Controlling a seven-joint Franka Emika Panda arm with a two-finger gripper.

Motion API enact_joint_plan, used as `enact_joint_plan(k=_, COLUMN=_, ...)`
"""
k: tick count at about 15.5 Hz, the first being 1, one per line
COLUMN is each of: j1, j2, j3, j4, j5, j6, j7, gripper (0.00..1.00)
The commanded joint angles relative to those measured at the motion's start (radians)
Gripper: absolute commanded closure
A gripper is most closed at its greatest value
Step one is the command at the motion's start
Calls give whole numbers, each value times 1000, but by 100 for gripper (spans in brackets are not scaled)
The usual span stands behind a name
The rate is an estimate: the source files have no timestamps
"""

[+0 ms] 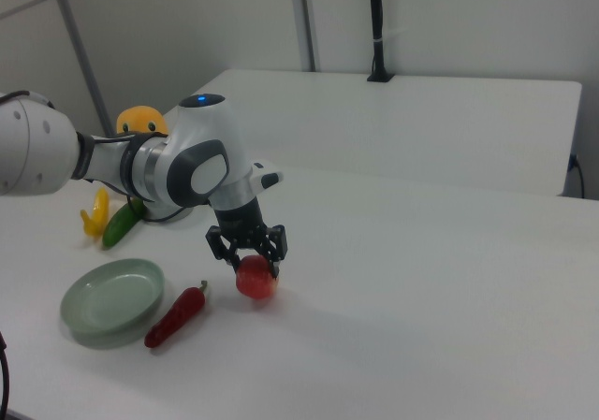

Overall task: Red apple placed in the center of the desktop
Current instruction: 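Lower the apple onto the table beside the red chili pepper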

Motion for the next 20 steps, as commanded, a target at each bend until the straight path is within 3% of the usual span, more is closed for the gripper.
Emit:
enact_joint_plan(k=1, j1=10, j2=20, j3=-10, j4=9, j5=25, j6=26, j7=-20, gripper=75)
enact_joint_plan(k=6, j1=10, j2=27, j3=-5, j4=9, j5=25, j6=26, j7=-20, gripper=74)
enact_joint_plan(k=7, j1=10, j2=27, j3=-4, j4=10, j5=25, j6=26, j7=-24, gripper=65)
enact_joint_plan(k=8, j1=10, j2=27, j3=-4, j4=9, j5=24, j6=26, j7=-26, gripper=38)
enact_joint_plan(k=9, j1=10, j2=27, j3=-4, j4=9, j5=22, j6=24, j7=-32, gripper=0)
enact_joint_plan(k=20, j1=3, j2=-6, j3=-4, j4=39, j5=24, j6=5, j7=-18, gripper=0)
